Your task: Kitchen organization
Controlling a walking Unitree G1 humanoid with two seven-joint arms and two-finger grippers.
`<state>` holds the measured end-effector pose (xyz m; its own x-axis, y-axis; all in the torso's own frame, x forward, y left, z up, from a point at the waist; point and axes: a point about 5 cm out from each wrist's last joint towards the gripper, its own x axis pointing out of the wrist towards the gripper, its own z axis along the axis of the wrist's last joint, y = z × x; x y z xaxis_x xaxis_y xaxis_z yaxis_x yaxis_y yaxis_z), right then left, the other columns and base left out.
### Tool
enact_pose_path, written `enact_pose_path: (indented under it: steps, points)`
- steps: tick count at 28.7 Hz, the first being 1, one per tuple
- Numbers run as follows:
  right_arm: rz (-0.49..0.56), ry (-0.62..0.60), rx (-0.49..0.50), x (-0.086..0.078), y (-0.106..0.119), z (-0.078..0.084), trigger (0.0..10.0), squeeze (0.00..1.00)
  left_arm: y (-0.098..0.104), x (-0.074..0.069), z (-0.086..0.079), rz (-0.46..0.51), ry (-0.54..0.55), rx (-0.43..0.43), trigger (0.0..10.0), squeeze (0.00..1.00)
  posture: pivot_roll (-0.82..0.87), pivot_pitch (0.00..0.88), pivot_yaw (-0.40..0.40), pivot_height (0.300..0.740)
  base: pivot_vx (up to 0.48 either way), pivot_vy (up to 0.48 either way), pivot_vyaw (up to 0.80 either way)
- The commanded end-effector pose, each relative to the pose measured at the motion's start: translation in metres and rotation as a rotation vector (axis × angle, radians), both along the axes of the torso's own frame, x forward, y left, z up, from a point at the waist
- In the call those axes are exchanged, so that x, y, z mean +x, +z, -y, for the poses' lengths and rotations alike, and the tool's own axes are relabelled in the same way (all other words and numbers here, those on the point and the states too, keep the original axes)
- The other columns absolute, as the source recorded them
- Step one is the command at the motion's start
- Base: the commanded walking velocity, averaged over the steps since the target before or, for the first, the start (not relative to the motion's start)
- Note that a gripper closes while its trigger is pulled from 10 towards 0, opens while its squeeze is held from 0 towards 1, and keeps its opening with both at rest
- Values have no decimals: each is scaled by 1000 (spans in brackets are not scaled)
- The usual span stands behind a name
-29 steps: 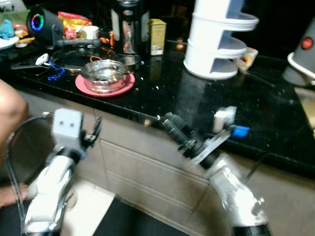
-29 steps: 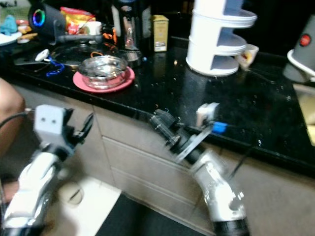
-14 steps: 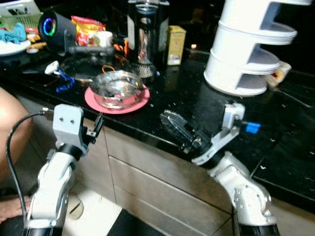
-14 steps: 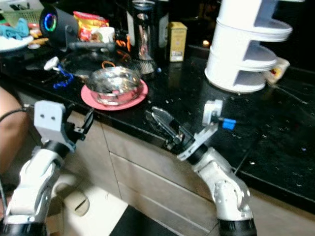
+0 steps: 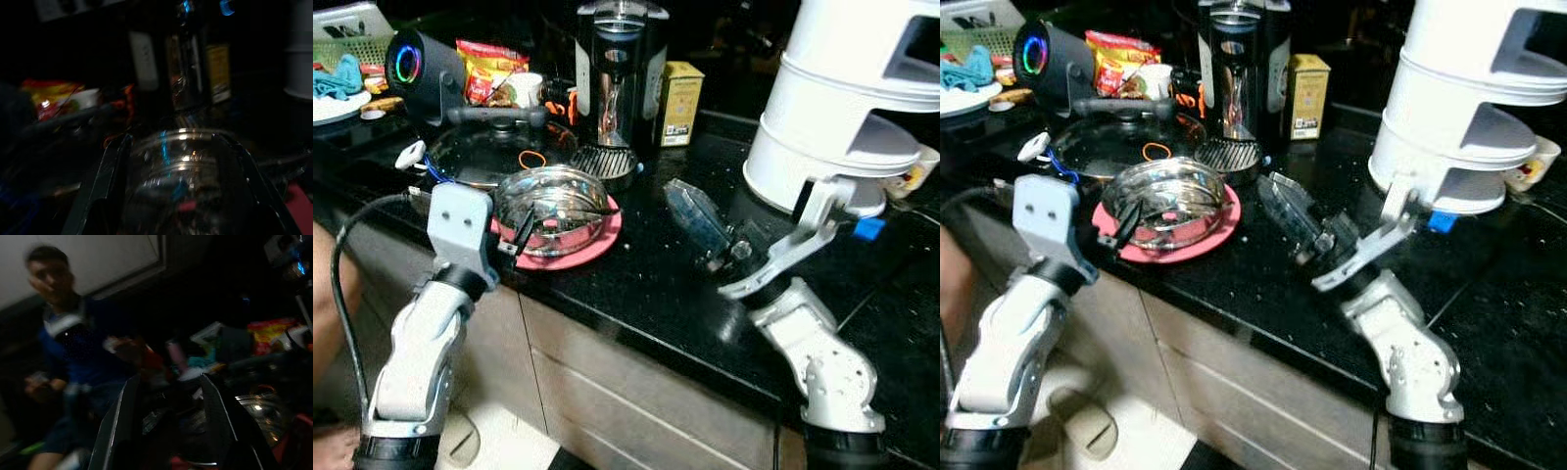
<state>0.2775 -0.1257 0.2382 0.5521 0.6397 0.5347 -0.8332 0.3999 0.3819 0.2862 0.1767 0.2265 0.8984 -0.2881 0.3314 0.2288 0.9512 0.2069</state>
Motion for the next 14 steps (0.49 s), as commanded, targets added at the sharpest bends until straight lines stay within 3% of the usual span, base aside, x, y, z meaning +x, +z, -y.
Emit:
enact_pose_path:
  steps: [1, 5, 6, 12, 14]
  points:
    - [-2, -34, -22, 3, 2, 5, 10000, 0, 7, -1, 2, 1, -47, 28, 10000, 0, 37, 0, -57, 740, 0, 0, 0]
    - [3, -70, -72, 6, 3, 9, 10000, 0, 20, -2, 1, 26, -70, 70, 10000, 0, 39, 0, -57, 740, 0, 0, 0]
    - [8, -90, -119, 7, 3, 11, 10000, 0, 28, -2, -1, 35, -90, 114, 10000, 0, 39, 0, -60, 740, 0, 0, 0]
    - [29, -88, -203, 6, 2, 10, 10000, 0, 31, -2, -5, 8, -161, 207, 10000, 0, 36, 0, -63, 740, 0, 0, 0]
    - [44, -57, -216, 2, 4, 10, 10000, 0, 29, -2, -8, -30, -258, 320, 10000, 0, 30, 0, -62, 740, 0, 0, 0]
